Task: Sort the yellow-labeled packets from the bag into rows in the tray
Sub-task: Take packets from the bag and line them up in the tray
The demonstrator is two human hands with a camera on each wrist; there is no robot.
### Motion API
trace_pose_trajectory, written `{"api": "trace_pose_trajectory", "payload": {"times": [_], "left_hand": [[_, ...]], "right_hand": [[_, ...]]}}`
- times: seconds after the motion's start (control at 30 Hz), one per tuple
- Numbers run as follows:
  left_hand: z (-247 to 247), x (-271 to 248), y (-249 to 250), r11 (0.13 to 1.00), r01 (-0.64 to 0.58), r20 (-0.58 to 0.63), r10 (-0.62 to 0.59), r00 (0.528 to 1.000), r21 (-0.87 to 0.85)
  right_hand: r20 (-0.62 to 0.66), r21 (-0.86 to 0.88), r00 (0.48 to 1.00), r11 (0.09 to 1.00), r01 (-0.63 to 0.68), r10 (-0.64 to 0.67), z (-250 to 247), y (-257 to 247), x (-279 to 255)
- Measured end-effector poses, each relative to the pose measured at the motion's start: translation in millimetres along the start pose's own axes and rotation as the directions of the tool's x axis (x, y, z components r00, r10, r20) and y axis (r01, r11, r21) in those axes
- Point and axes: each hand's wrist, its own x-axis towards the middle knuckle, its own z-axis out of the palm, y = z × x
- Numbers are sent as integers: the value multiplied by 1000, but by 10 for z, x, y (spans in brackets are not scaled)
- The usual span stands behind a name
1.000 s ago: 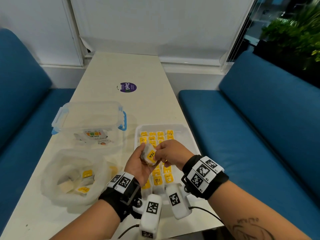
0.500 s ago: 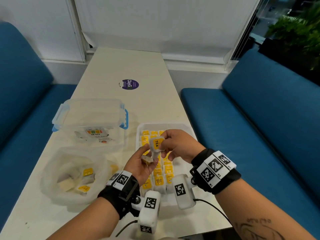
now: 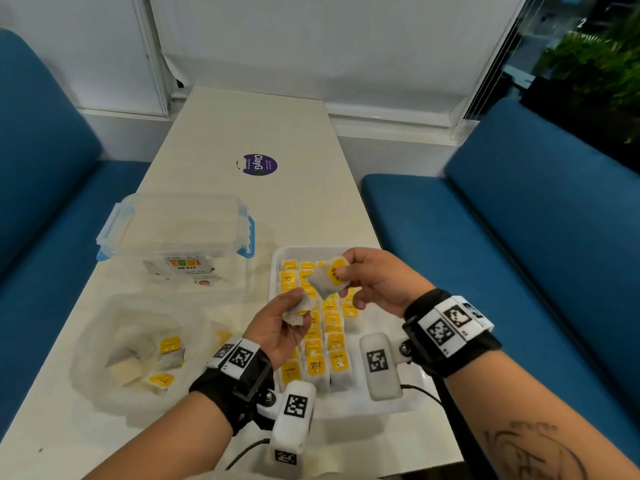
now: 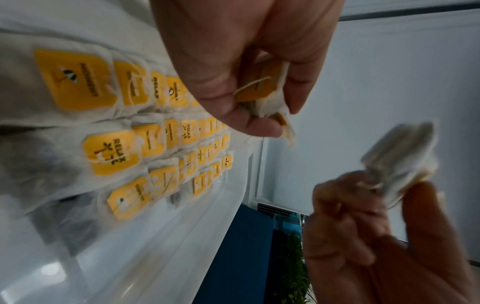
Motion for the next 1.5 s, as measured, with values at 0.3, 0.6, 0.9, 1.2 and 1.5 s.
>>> {"api": "trace_pose_trajectory", "payload": {"times": [0.3, 0.6, 0.9, 1.2, 1.5], "left_hand": [[-33, 7, 80, 995, -67, -59, 71, 996, 77], [-52, -28, 118, 994, -83, -57, 87, 995, 71], [-91, -84, 105, 992, -75, -39, 79, 996, 104], [-83, -138, 65, 973, -70, 21, 67, 998, 220], [82, -226, 61, 964, -94, 93, 72, 993, 249]], "right_hand": [[-269, -694, 957, 667, -269, 106, -310, 349, 171], [-120, -921, 867, 271, -278, 484, -199, 622, 394], [-242, -826, 780, 299, -478, 578, -218, 754, 670], [-297, -812, 923, 444, -378, 244, -214, 664, 545], [122, -473, 992, 876, 88, -34, 144, 295, 174]]}}
